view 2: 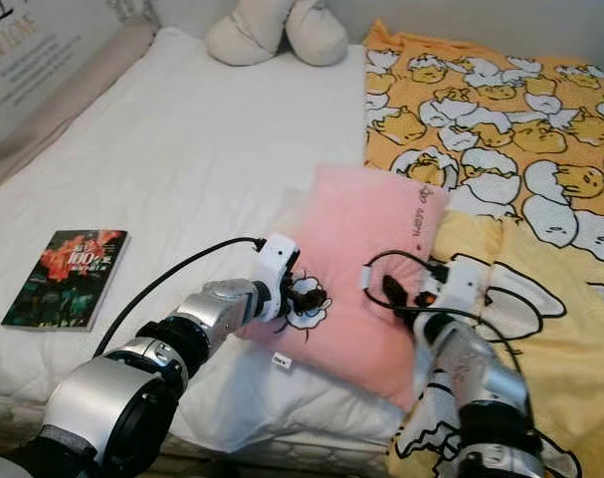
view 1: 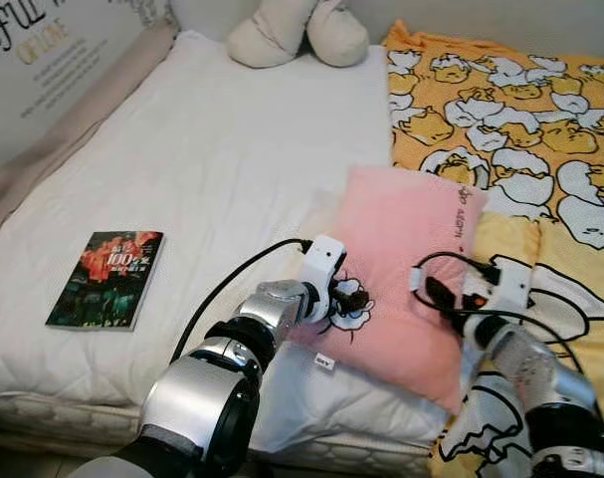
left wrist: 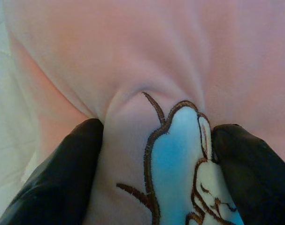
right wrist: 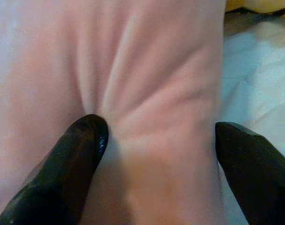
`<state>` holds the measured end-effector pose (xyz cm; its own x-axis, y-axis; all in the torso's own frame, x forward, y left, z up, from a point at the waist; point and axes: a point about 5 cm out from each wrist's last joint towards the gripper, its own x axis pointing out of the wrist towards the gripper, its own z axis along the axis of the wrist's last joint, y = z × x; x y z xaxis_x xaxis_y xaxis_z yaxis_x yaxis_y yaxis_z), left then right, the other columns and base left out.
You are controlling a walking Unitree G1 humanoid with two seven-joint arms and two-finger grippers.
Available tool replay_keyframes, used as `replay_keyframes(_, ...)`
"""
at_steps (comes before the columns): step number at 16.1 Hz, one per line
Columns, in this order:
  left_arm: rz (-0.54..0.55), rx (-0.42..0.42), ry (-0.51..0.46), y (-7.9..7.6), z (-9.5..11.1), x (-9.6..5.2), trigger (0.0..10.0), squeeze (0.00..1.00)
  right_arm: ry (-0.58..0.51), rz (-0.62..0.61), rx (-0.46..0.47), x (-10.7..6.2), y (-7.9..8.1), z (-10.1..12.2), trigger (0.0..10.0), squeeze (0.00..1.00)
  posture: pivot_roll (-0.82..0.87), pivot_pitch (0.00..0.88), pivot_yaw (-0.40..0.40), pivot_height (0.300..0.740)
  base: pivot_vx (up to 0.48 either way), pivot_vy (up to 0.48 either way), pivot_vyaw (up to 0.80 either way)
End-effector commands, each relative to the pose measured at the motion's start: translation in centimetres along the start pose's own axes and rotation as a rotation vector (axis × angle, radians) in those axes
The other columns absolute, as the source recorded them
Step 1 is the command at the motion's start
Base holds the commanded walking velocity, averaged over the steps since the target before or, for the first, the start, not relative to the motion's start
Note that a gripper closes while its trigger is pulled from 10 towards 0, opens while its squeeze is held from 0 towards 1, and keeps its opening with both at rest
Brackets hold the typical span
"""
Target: Clean up the room
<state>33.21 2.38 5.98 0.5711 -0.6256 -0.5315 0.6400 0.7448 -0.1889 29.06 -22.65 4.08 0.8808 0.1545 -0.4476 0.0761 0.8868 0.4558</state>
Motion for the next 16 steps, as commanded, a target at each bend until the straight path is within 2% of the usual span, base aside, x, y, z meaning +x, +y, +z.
replay_keyframes(1,-0.031,-0.025,0.042,-1.1,-1.6,0.4,0.0,0.00,0.062,0.010,-0.016,0.2,0.4,-1.8,0.0,0.00,-0.08,0.007,0.038,0.740,0.000,0.000,0.00)
replay_keyframes(2,-0.029,-0.031,0.044,-1.1,-1.7,0.4,0.0,0.00,0.068,0.014,-0.022,0.2,0.5,-2.1,0.0,0.00,-0.08,0.002,0.036,0.740,0.000,0.000,0.00)
replay_keyframes(5,-0.035,-0.127,0.060,-1.0,-2.3,0.3,0.0,0.00,0.078,0.021,-0.031,0.0,0.8,-3.6,0.0,0.00,-0.08,0.000,0.032,0.740,0.000,0.000,0.00)
replay_keyframes(10,-0.039,-0.091,0.060,-0.6,-2.7,0.1,0.0,0.00,0.114,0.021,-0.006,-0.2,1.1,-6.0,0.0,0.00,-0.08,0.000,0.035,0.740,0.000,0.000,0.00)
replay_keyframes(13,-0.036,-0.104,0.032,-0.6,-2.3,0.1,0.0,0.00,0.118,-0.010,0.003,-0.1,0.5,-6.3,0.0,0.00,-0.07,0.000,0.033,0.740,0.000,0.000,0.00)
replay_keyframes(16,0.001,-0.079,-0.043,0.0,-1.5,-0.1,0.0,0.00,0.058,-0.030,-0.045,0.2,0.6,-5.5,0.0,0.00,-0.08,0.000,0.047,0.740,0.000,0.000,0.00)
